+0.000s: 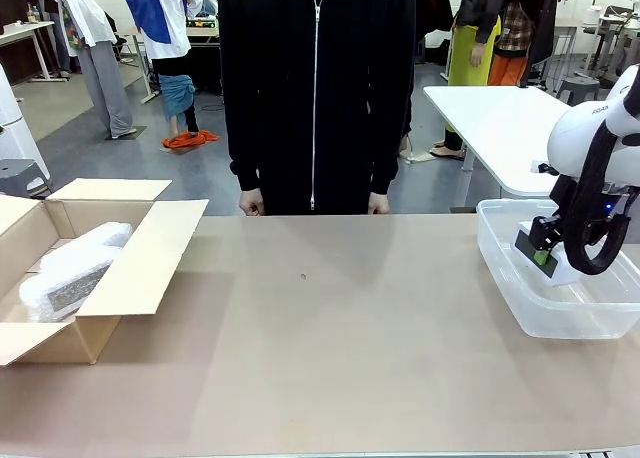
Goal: Separate and place wrapped and unwrapped clocks.
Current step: If the picked Digital clock is wrapped, place it in the Package Box ; if not, place it in the Organizing box.
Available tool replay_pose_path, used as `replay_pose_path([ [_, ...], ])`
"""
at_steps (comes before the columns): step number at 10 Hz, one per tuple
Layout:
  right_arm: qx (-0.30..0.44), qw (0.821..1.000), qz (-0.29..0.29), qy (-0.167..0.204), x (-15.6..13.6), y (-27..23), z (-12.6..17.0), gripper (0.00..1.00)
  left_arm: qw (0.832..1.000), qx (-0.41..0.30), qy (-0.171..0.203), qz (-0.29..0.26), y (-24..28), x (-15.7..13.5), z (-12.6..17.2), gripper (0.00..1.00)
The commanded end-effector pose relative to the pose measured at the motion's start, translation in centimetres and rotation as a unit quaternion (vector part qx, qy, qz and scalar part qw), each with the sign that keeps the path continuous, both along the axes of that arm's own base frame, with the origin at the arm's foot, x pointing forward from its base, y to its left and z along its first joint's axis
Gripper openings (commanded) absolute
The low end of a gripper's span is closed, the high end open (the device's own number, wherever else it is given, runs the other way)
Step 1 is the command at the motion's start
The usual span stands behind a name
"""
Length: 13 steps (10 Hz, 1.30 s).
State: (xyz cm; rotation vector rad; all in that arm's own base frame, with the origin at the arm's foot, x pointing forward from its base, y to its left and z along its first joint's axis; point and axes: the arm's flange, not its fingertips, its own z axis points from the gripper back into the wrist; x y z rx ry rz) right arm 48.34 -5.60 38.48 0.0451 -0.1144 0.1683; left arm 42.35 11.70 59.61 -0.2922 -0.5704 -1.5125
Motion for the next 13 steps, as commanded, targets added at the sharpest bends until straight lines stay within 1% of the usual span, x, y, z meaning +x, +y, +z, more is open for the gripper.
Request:
replay_pose_path([
  [1,0.004,1.000,0.017,0.009,0.40,-0.50,0.51,0.31,1.000,-0.001,-0.006,-0.011,0.15,-0.33,-0.10,1.00],
  [2,0.002,1.000,0.018,0.013,0.32,-0.51,0.60,0.12,1.000,-0.001,-0.006,-0.011,0.15,-0.33,-0.10,1.00],
  [3,0.002,1.000,0.019,0.015,0.27,-0.51,0.65,0.11,1.000,-0.001,-0.006,-0.011,0.15,-0.33,-0.10,1.00],
  [4,0.002,1.000,0.019,0.016,0.27,-0.53,0.64,0.00,1.000,-0.001,-0.006,-0.011,0.15,-0.33,-0.10,1.00],
  [6,0.000,1.000,0.020,0.017,0.31,-0.58,0.55,0.00,1.000,-0.001,-0.006,-0.011,0.15,-0.33,-0.10,1.00],
  [7,0.000,1.000,0.021,0.017,0.32,-0.57,0.51,0.31,1.000,-0.001,-0.006,-0.011,0.15,-0.33,-0.10,1.00],
  [8,-0.004,1.000,0.022,0.017,0.33,-0.64,0.48,0.31,1.000,-0.001,-0.006,-0.011,0.15,-0.33,-0.10,1.00],
  [9,-0.001,1.000,0.019,0.020,0.38,-0.58,0.45,0.13,1.000,-0.001,-0.006,-0.011,0.15,-0.33,-0.10,1.00],
  [10,0.006,1.000,0.026,0.013,0.29,-0.59,0.37,0.71,1.000,-0.001,-0.006,-0.011,0.15,-0.33,-0.10,1.00],
  [11,0.008,1.000,0.025,0.014,0.29,-0.64,0.36,0.33,1.000,-0.001,-0.006,-0.011,0.15,-0.33,-0.10,1.00],
  [12,0.009,1.000,0.025,0.015,0.22,-0.65,0.34,0.91,1.000,-0.001,-0.006,-0.011,0.15,-0.33,-0.10,1.00],
  [13,0.010,1.000,0.025,0.016,0.19,-0.65,0.35,0.53,1.000,-0.001,-0.006,-0.011,0.15,-0.33,-0.10,1.00],
])
